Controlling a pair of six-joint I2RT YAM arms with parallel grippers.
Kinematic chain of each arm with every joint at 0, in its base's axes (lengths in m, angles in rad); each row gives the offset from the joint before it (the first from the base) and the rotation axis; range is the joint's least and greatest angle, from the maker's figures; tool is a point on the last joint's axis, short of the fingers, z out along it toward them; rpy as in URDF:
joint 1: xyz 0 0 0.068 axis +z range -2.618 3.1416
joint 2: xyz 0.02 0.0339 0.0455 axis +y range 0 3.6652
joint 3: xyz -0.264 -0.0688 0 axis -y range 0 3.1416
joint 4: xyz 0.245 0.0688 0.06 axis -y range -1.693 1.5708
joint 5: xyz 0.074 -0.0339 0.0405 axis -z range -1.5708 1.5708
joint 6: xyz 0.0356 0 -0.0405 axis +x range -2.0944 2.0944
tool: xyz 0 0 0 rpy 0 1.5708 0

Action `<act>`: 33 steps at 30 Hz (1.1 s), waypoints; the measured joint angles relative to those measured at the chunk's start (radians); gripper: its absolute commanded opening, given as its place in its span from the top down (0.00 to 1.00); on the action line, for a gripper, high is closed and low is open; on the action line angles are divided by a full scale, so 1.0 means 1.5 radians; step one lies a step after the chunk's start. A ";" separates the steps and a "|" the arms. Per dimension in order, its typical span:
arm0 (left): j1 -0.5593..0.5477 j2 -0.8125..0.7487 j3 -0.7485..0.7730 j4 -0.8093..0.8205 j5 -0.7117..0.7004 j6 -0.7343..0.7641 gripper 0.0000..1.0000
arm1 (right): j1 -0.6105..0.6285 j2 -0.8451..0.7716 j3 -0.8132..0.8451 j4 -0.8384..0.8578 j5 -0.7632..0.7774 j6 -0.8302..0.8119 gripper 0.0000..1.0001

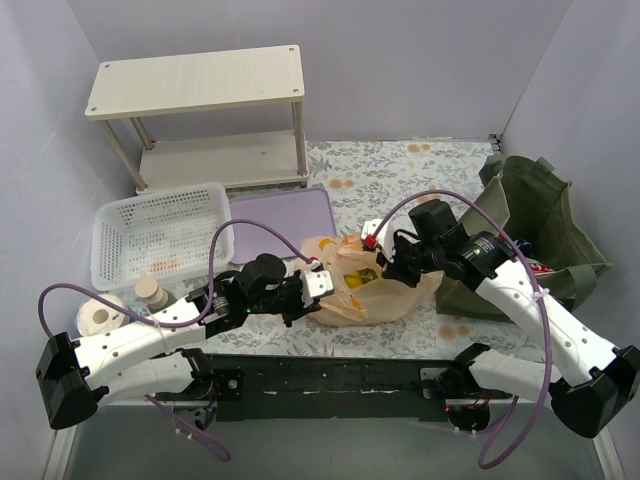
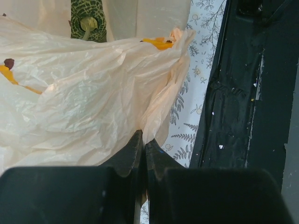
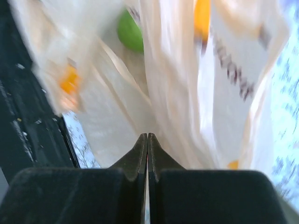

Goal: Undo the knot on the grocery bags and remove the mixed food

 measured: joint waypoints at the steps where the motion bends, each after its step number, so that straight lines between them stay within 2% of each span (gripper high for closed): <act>1: 0.000 0.000 0.000 0.004 0.000 -0.001 1.00 | 0.016 -0.001 0.021 0.001 -0.011 0.002 0.99; 5: 0.004 0.000 0.000 0.023 0.000 -0.004 1.00 | 0.071 0.012 0.051 0.024 -0.040 0.003 0.99; 9: 0.007 0.002 0.000 0.035 0.000 -0.007 1.00 | 0.110 0.076 0.051 0.043 -0.022 0.005 0.99; 12: 0.009 0.003 0.000 0.038 -0.001 -0.007 1.00 | 0.128 0.122 0.037 0.085 0.046 0.015 0.99; 15: 0.017 0.003 0.000 0.040 -0.001 -0.006 1.00 | 0.120 0.123 -0.018 0.138 0.150 0.023 0.99; 19: 0.024 0.003 -0.004 0.045 -0.002 -0.005 1.00 | 0.093 0.086 -0.077 0.143 0.237 0.033 0.99; 25: 0.025 0.006 -0.008 0.049 0.002 0.001 1.00 | 0.091 0.015 -0.100 0.132 0.309 0.021 0.99; 27: 0.025 0.011 -0.008 0.048 0.006 0.004 1.00 | 0.091 0.017 -0.100 0.128 0.315 0.013 0.99; 33: 0.025 0.025 -0.008 0.052 0.030 0.003 1.00 | 0.093 0.015 -0.092 0.102 0.238 -0.066 0.99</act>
